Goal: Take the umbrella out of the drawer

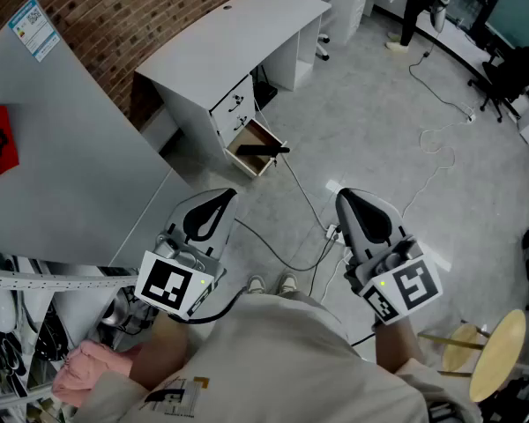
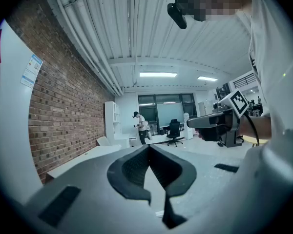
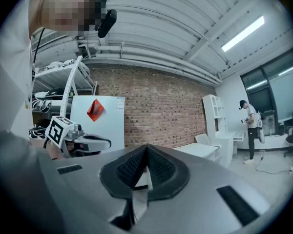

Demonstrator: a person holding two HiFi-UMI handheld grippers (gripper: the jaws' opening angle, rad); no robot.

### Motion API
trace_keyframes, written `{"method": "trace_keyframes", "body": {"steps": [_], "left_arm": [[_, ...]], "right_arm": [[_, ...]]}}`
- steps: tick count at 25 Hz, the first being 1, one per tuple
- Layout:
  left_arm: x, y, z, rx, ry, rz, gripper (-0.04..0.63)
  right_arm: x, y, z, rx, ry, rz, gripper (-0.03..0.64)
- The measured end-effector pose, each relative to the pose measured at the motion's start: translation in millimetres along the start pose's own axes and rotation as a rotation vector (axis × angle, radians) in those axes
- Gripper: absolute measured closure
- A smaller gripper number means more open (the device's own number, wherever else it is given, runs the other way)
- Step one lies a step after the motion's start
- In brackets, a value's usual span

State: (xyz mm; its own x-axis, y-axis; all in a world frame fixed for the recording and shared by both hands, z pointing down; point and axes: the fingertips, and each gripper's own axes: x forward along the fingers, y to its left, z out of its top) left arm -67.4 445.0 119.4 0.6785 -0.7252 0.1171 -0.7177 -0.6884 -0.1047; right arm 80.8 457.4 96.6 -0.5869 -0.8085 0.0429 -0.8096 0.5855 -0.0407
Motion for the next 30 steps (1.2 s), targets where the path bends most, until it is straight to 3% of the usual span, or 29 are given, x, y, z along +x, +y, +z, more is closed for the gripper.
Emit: {"method": "trace_keyframes", "body": {"steps": [16,30], "left_arm": [[23.1,-15.0,1.5,0.002,0.017,0.025,0.588],[47.2,-40.1,-0.8,0.014,0.04,0.056,0.588]], "right_arm": [[-9.2,-22.5,1.4,0.056,-0.053,0.05,0.611],[-17.6,-45.3,-14.1,0.081,-0.026,0.126,0.609]]}}
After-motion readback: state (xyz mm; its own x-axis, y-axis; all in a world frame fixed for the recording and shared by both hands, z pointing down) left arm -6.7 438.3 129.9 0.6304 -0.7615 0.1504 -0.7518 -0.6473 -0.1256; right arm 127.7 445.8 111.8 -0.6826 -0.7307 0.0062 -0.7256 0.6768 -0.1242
